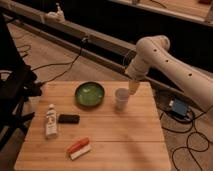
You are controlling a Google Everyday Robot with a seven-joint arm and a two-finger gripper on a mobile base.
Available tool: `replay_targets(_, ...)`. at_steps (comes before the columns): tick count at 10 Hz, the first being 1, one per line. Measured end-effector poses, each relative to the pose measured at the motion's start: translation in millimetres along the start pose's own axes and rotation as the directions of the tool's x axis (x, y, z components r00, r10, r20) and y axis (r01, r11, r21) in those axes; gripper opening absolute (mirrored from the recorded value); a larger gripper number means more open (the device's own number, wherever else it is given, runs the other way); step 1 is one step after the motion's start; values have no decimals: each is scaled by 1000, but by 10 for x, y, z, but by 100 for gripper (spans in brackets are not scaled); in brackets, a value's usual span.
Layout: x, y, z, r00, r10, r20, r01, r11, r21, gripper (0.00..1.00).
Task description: Drag the ceramic bowl in a circle
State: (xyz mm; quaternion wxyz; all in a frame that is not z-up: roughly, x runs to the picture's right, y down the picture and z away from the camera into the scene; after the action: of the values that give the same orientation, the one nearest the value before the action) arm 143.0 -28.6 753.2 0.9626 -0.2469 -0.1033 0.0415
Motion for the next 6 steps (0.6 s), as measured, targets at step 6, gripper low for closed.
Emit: replay_targets(6, -767, -149, 409, 959, -254, 126, 258, 966, -21, 77)
